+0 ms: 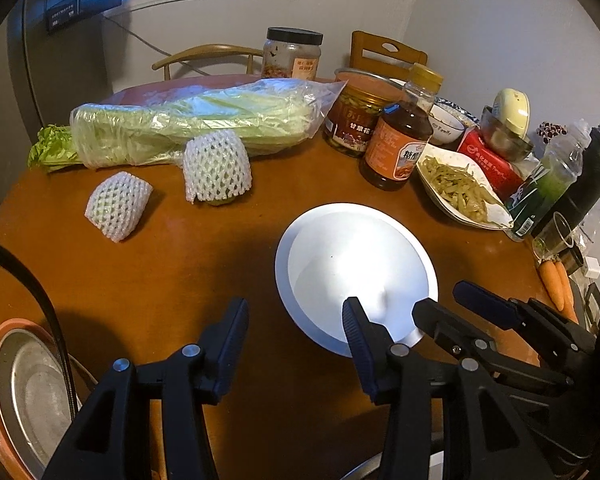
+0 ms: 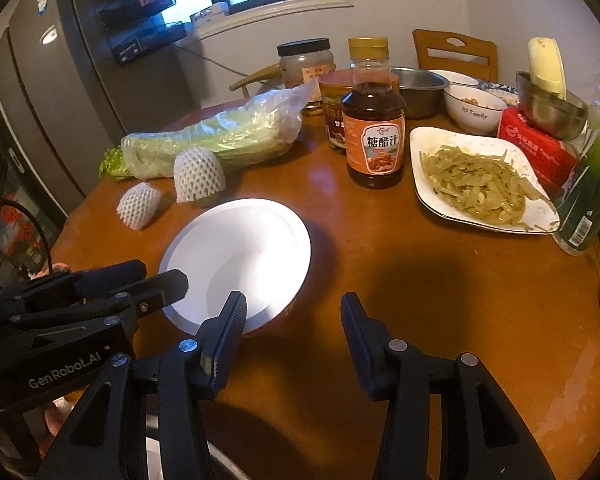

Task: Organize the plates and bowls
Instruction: 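Move the left tool to the other white-lidded red cup and grasp its rim, then lift the red cup and lower it into the steel bowl, open left tool, then grasp the rim of the steel bowl with the left tool, then lift the steel bowl with the left tool toward the pink plate stack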

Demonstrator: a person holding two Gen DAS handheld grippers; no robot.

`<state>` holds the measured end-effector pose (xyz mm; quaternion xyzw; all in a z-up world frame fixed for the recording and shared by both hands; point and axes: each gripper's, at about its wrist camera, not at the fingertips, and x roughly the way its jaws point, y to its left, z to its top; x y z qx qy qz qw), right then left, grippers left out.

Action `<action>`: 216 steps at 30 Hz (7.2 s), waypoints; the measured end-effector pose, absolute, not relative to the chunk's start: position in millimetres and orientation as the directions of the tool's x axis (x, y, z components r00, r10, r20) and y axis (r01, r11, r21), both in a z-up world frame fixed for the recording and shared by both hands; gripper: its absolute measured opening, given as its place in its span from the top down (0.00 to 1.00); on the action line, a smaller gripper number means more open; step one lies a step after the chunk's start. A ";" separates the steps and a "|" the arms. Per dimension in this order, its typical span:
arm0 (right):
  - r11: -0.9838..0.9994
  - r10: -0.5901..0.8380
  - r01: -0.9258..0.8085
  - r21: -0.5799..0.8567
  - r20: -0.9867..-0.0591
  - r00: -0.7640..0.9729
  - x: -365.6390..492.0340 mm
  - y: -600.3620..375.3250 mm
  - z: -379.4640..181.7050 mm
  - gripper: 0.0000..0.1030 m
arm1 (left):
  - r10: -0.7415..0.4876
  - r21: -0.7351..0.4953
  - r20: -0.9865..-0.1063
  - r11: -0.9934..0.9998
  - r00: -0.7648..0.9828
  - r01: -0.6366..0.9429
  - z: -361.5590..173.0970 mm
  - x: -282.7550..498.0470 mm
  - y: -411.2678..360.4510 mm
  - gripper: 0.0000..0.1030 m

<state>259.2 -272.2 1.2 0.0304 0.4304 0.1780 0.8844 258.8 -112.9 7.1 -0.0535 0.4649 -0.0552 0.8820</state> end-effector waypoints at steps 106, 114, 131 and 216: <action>0.917 0.387 -0.349 0.192 -0.636 0.667 51.0 -284.8 31.5 0.70 | -0.201 -0.116 -0.751 0.978 0.630 0.174 32.4 75.4 -138.2 0.68; 0.920 0.380 -0.343 0.191 -0.653 0.655 57.0 -281.3 24.3 0.70 | -0.197 -0.116 -0.761 0.979 0.618 0.169 25.3 79.3 -136.4 0.68; 0.929 0.355 -0.321 0.181 -0.677 0.645 62.6 -277.9 14.2 0.68 | -0.195 -0.117 -0.771 0.979 0.606 0.166 15.5 84.1 -134.2 0.68; 0.947 0.319 -0.182 0.265 -0.705 0.634 88.2 -288.9 -8.1 0.43 | -0.252 -0.205 -0.766 0.968 0.591 0.146 0.1 105.1 -105.2 0.40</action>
